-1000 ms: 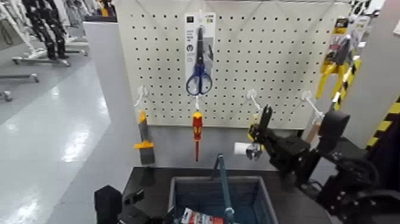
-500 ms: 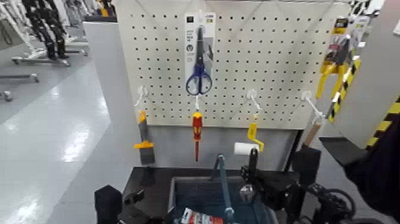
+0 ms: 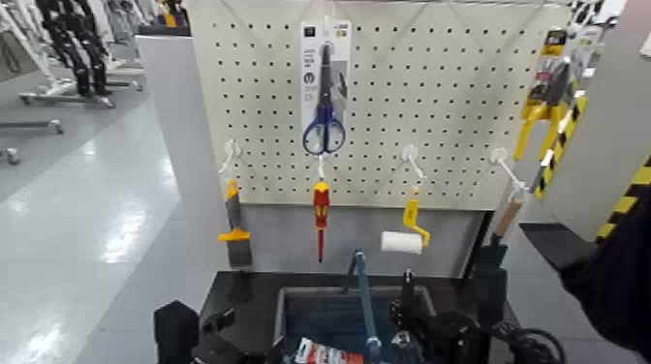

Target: Put the black wrench into the crate.

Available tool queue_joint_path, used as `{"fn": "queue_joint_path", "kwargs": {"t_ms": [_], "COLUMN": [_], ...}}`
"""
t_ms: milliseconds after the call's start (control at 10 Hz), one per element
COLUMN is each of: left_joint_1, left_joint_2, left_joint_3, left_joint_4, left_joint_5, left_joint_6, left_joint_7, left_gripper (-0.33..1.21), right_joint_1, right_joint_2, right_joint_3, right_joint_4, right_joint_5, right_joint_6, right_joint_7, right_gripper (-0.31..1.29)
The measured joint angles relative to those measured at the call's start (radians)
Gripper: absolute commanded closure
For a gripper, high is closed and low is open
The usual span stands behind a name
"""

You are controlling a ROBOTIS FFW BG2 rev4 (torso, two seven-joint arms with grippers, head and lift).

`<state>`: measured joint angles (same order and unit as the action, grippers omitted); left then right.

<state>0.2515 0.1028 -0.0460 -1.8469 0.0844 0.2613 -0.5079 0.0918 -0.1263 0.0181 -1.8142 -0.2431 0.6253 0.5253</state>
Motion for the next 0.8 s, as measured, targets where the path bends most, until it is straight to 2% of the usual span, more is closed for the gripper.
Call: {"fn": "queue_joint_path", "kwargs": {"t_ms": [100,200,300,400,800], "left_joint_1": [0.000,0.000,0.000,0.000,0.000], "left_joint_2": [0.000,0.000,0.001,0.001,0.003], "left_joint_3": [0.000,0.000,0.000,-0.001,-0.001], "left_joint_4": [0.000,0.000,0.000,0.000,-0.001], "left_joint_5": [0.000,0.000,0.000,0.000,0.000], "left_joint_6": [0.001,0.001,0.001,0.001,0.001], "left_joint_7": [-0.001,-0.002,-0.003,-0.003,-0.006], "left_gripper": [0.10,0.10,0.10,0.10,0.10], "right_joint_1": [0.000,0.000,0.000,-0.002,0.001], "right_joint_2": [-0.001,-0.001,0.001,0.004,0.008], "right_joint_3": [0.001,0.002,0.001,-0.003,-0.013], "right_joint_4": [0.006,0.013,0.015,0.015,0.008], "right_joint_5": [0.006,0.009,0.012,0.013,0.013], "right_joint_6": [0.004,0.006,0.010,0.012,-0.004], "right_joint_7": [0.001,0.004,0.008,0.017,0.026], "right_gripper": [1.15,0.97,0.52,0.45,0.39]}}
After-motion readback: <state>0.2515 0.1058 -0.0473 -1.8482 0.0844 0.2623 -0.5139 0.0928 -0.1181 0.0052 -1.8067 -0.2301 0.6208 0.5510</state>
